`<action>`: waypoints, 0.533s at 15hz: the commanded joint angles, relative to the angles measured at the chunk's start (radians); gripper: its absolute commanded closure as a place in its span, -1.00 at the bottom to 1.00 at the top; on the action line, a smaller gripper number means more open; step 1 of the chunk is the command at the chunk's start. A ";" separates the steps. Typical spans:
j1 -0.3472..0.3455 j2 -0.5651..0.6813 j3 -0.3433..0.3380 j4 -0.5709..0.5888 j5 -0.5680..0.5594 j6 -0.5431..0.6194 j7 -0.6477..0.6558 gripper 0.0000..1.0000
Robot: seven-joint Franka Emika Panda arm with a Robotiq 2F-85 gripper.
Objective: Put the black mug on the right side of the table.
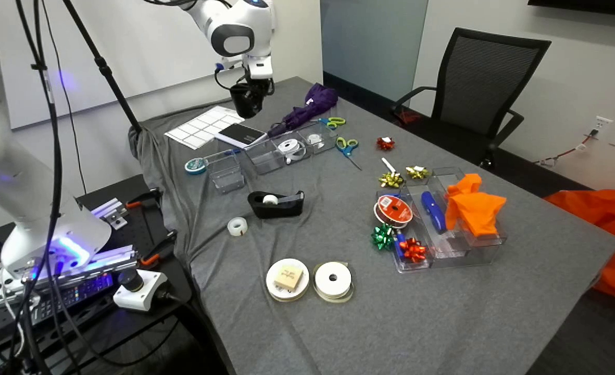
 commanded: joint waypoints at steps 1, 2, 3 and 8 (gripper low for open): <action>-0.059 -0.087 -0.013 -0.025 0.060 -0.108 -0.089 0.91; -0.074 -0.097 -0.020 -0.018 0.072 -0.129 -0.108 0.91; -0.082 -0.105 -0.030 -0.017 0.081 -0.129 -0.120 0.91; -0.123 -0.125 -0.071 0.000 0.101 -0.149 -0.185 0.91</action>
